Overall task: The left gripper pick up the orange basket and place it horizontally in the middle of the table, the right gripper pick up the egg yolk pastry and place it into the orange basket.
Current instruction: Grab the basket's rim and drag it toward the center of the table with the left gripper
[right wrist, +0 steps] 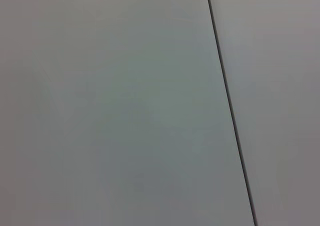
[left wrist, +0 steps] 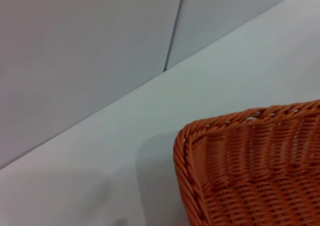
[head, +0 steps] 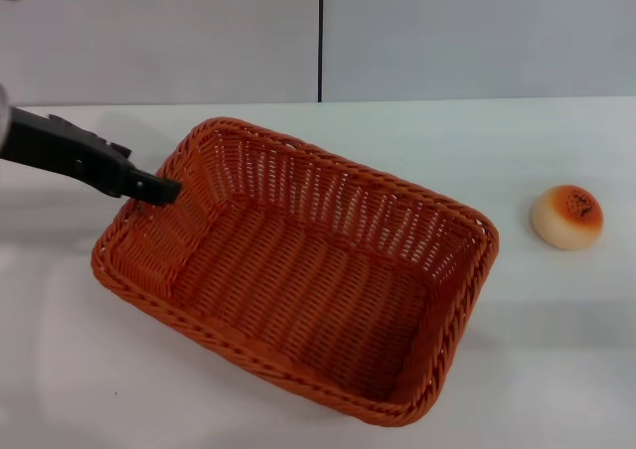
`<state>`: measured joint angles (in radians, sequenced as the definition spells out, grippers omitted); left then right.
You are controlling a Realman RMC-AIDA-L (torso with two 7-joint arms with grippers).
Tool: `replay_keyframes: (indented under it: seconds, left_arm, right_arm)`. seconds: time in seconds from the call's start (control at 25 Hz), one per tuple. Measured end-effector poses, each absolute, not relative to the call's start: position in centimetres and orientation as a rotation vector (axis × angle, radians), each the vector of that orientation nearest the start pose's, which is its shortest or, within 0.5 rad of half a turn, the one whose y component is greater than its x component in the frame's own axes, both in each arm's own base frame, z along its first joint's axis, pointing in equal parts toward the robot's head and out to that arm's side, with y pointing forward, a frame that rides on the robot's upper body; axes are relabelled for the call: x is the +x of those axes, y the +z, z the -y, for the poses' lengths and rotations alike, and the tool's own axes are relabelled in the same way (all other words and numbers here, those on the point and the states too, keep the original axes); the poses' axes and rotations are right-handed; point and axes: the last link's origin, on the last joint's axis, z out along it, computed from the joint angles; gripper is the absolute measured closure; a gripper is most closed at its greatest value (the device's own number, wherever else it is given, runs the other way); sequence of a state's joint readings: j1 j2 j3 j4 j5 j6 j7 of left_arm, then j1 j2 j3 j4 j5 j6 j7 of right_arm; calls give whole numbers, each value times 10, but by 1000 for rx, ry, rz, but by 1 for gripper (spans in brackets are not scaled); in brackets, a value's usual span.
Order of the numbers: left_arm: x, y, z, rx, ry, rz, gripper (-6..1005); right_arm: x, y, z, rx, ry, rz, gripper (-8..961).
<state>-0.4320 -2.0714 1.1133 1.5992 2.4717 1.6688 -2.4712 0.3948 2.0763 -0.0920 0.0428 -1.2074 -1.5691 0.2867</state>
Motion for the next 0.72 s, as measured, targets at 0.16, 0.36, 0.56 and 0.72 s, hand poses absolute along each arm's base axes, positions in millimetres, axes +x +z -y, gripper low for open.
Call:
replay_keyframes:
  seconds: [0.16,0.36,0.56,0.72]
  left_arm:
    - [-198,56,-335,-2495,225,962,200]
    - [-201,46,-337,-2474,217,938,206]
    - [-211,38,-340,-2443,227,930,211]
    - [-218,33,-341,-2426,289,915,215]
  right_arm:
    - [338,38,-290,-1349,923,-418,453]
    - [338,37,-289,-1353,921,-422,454]
    - [339,37,-287,-1354,918,-425,454]
    - [340,37,-286,-1354,916,-428,455]
